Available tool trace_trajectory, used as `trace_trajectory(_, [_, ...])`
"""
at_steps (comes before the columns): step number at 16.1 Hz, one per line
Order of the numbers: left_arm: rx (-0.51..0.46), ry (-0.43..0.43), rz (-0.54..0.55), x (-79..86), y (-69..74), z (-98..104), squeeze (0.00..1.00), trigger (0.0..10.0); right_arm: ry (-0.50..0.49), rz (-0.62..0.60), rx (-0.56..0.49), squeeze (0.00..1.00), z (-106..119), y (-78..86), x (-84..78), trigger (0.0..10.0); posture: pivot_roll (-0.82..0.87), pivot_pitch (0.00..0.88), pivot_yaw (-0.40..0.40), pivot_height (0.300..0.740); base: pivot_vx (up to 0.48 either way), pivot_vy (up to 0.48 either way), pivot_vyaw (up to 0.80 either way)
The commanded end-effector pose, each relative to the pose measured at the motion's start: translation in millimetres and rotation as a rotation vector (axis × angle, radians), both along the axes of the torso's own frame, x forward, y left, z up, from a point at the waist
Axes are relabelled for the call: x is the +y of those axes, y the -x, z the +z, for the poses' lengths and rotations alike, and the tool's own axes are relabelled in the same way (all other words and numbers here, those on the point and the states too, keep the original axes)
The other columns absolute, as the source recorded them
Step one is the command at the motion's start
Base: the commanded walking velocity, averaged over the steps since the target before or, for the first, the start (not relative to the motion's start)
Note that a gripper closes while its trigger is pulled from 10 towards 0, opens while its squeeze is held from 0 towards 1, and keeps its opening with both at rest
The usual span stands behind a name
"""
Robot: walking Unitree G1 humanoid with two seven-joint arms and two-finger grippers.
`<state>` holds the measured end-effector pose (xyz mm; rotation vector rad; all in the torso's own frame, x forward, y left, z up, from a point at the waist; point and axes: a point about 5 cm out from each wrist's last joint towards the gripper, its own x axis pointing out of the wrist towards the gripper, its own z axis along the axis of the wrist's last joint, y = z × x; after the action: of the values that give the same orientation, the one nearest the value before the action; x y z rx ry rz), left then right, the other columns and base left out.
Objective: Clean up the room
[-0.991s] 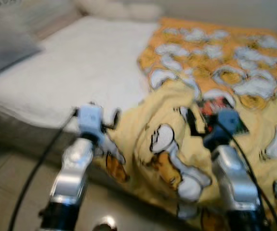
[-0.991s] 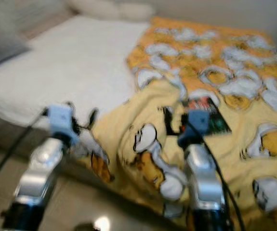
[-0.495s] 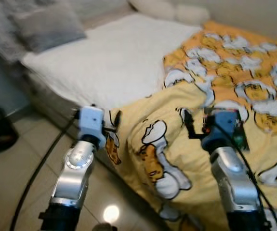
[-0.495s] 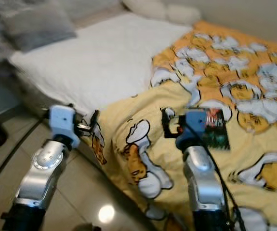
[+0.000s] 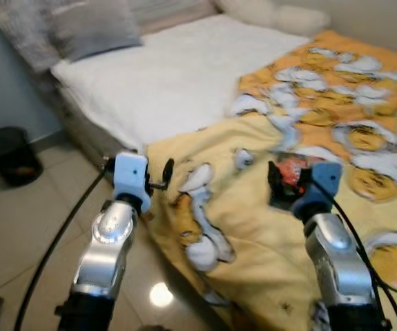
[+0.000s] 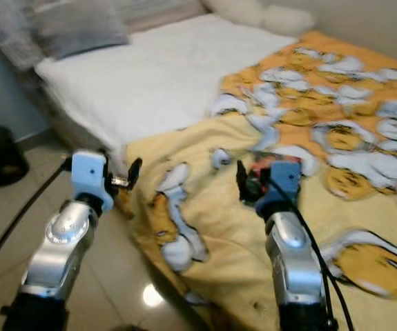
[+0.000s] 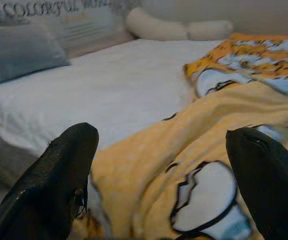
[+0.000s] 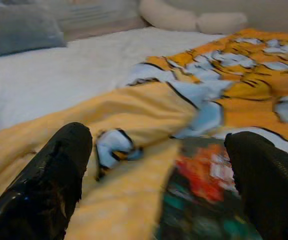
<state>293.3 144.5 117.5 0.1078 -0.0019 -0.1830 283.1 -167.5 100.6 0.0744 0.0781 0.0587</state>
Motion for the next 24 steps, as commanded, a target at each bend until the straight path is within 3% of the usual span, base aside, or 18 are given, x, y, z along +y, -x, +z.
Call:
trace_trajectory(1, [0.004,-0.015,0.016,5.6,0.9,0,0.96,10.0,-0.013,0.015,-0.002,1.0,2,-0.9,5.9,10.0,-0.01,0.0,0.028,0.74,0.0,0.0,0.0])
trace_trajectory(6, [0.012,-0.02,-0.025,-0.1,1.7,-2,0.93,10.0,-0.007,-0.078,0.029,1.0,-4,-1.2,-5.8,10.0,-0.02,0.0,0.036,0.74,0.0,0.0,0.0])
trace_trajectory(7, [0.015,-0.018,-0.023,-0.3,1.3,-3,0.74,10.0,-0.002,-0.084,0.03,1.0,-4,-1.6,-7.3,10.0,-0.02,0.0,0.036,0.74,0.0,0.0,0.0])
trace_trajectory(9, [0.012,-0.016,-0.025,-0.5,1.5,-3,0.71,10.0,0.002,-0.084,0.03,1.0,-4,-2.0,-7.4,10.0,-0.02,0.0,0.035,0.74,0.0,0.0,0.0])
trace_trajectory(18, [-0.002,-0.037,-0.018,1.1,2.8,-2,0.72,10.0,0.05,-0.124,0.065,1.0,-6,-6.4,-14.7,10.0,-0.03,0.0,0.028,0.74,0.0,0.0,0.0])
trace_trajectory(21, [-0.003,-0.031,-0.011,2.0,4.1,-2,0.73,10.0,0.073,-0.055,0.048,1.0,-4,-7.7,-3.9,10.0,-0.03,0.0,0.023,0.74,0.0,-0.395,0.27])
trace_trajectory(24, [-0.001,-0.03,-0.009,1.9,5.0,-3,0.73,10.0,0.071,-0.069,0.059,1.0,-5,-8.2,-4.3,10.0,-0.02,0.0,0.018,0.74,0.0,-0.456,0.27])
